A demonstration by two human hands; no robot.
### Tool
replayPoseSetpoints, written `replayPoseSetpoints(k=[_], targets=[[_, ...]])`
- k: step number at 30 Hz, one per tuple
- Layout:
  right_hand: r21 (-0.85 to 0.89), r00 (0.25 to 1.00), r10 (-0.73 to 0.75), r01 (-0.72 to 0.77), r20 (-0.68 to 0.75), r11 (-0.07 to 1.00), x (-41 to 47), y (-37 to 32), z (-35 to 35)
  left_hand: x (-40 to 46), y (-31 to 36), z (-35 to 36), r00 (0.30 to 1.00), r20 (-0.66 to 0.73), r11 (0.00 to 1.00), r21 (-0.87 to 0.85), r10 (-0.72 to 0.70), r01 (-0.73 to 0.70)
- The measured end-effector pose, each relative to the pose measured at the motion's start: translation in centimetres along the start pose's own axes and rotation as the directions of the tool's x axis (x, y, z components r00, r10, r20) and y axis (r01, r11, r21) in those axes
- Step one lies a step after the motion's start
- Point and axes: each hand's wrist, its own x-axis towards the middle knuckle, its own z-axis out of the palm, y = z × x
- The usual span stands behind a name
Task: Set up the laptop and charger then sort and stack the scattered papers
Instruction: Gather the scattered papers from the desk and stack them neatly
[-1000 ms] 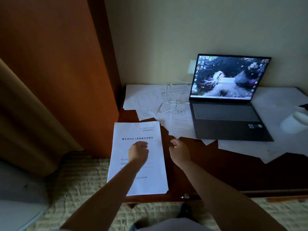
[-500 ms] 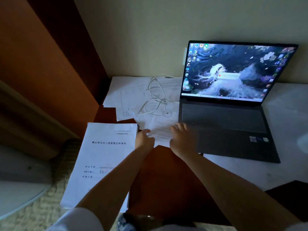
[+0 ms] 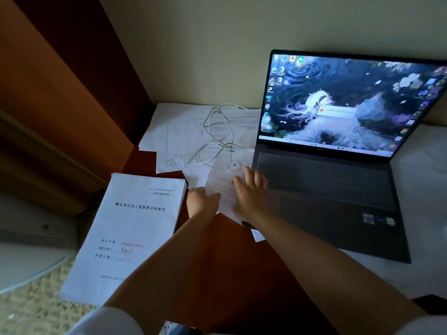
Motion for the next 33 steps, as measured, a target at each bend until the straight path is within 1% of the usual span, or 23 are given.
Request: replayPoseSetpoints(k=[3, 6, 10, 14, 17, 18, 21, 23, 27, 29, 31, 33], targets=[[-0.01, 0.999, -0.042, 0.042, -0.011, 0.999, 0.4, 0.1, -0.1, -0.2, 0.2, -0.9, 1.0, 0.009, 0.999, -0.037, -0.009, 0.009], [-0.025, 0.998, -0.056, 0.056, 0.009, 0.998, 0.6, 0.5, -0.3, -0.2, 0.4, -1.5, 0.999, -0.003, 0.997, -0.067, -0.038, 0.037], [-0.054, 0.997, -0.051, 0.054, 0.052, 0.997, 1.1, 1.0, -0.5, -0.3, -0.2, -2.1, 0.989, -0.079, 0.981, -0.158, -0.126, 0.113], [-0.07, 0.994, -0.043, 0.05, 0.096, 0.996, 1.3, 1.1, 0.0, -0.6, -1.7, -3.1, 0.964, -0.159, 0.961, -0.212, -0.213, 0.178], [-0.094, 0.987, -0.051, 0.066, 0.153, 0.993, 1.3, 0.9, 0.0, -1.3, -2.6, -3.5, 0.948, -0.168, 0.941, -0.254, -0.272, 0.225], [-0.101, 0.985, -0.046, 0.064, 0.166, 0.993, 1.4, 0.8, -0.2, -1.5, -2.7, -3.8, 0.946, -0.18, 0.942, -0.251, -0.27, 0.222], [-0.112, 0.986, -0.025, 0.043, 0.163, 0.993, 1.6, 0.3, -0.7, -1.9, -2.5, -5.0, 0.935, -0.272, 0.959, -0.231, -0.228, 0.167], [-0.117, 0.987, -0.008, 0.027, 0.158, 0.993, 1.8, 0.0, -0.9, -2.5, -2.1, -5.7, 0.916, -0.322, 0.947, -0.286, -0.241, 0.148], [-0.133, 0.981, 0.016, 0.009, 0.191, 0.991, 2.0, 0.2, -0.7, -4.6, -1.1, -5.7, 0.893, -0.362, 0.921, -0.368, -0.266, 0.125], [-0.144, 0.978, 0.026, 0.004, 0.208, 0.99, 2.1, 0.2, -0.5, -5.1, -1.6, -6.3, 0.857, -0.392, 0.883, -0.447, -0.335, 0.141], [-0.162, 0.977, 0.021, 0.014, 0.213, 0.987, 2.0, 0.1, -0.3, -4.8, -3.2, -8.0, 0.776, -0.451, 0.84, -0.513, -0.441, 0.179], [-0.18, 0.98, 0.019, 0.017, 0.197, 0.984, 1.8, 0.0, 0.1, -4.5, -5.0, -9.9, 0.691, -0.52, 0.822, -0.535, -0.502, 0.195]])
